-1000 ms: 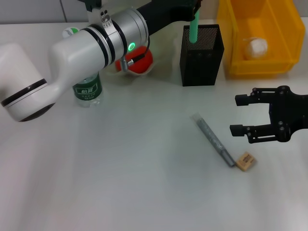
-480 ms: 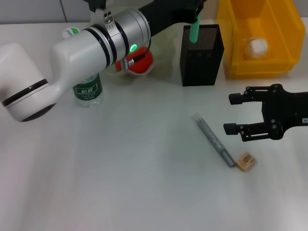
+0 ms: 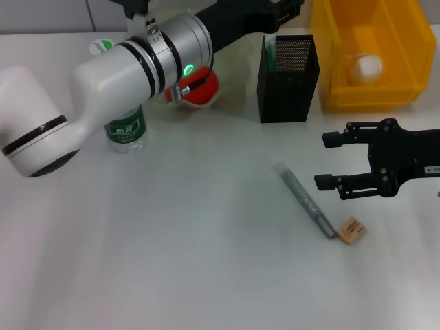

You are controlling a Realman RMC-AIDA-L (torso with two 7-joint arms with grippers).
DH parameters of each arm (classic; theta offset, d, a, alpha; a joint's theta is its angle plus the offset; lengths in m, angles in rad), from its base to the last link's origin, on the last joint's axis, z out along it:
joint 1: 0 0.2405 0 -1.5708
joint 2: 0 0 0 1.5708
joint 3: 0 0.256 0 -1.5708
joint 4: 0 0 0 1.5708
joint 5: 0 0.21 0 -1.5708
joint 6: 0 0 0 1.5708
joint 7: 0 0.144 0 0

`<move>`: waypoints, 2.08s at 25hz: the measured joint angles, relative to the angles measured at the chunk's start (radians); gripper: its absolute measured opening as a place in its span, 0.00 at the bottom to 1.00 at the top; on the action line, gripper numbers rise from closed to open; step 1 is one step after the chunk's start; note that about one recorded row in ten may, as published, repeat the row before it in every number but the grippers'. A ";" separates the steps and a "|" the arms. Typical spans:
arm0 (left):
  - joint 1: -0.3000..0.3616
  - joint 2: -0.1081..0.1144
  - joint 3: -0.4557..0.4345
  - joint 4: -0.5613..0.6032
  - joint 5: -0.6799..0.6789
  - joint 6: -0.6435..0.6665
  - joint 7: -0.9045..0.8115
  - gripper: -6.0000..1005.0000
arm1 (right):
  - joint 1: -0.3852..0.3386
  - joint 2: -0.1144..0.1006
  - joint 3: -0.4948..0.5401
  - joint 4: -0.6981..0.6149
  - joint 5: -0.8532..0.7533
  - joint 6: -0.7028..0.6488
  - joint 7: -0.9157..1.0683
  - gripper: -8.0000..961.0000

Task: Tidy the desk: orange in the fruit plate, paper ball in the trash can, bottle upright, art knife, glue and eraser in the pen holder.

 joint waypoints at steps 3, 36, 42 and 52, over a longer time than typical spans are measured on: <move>0.010 0.000 0.001 0.003 0.002 0.012 0.000 0.54 | 0.002 0.000 0.000 0.003 0.000 0.001 0.000 0.71; 0.527 0.171 -0.648 0.056 1.098 1.208 -0.182 0.85 | 0.137 0.003 -0.700 -0.607 -0.598 -0.046 1.145 0.70; 0.544 0.183 -0.685 0.071 1.185 1.252 -0.172 0.85 | 0.171 0.005 -0.746 -0.587 -0.655 -0.107 1.296 0.70; 0.546 0.186 -0.756 0.077 1.270 1.258 -0.181 0.85 | 0.162 0.008 -0.799 -0.511 -0.664 -0.101 1.330 0.70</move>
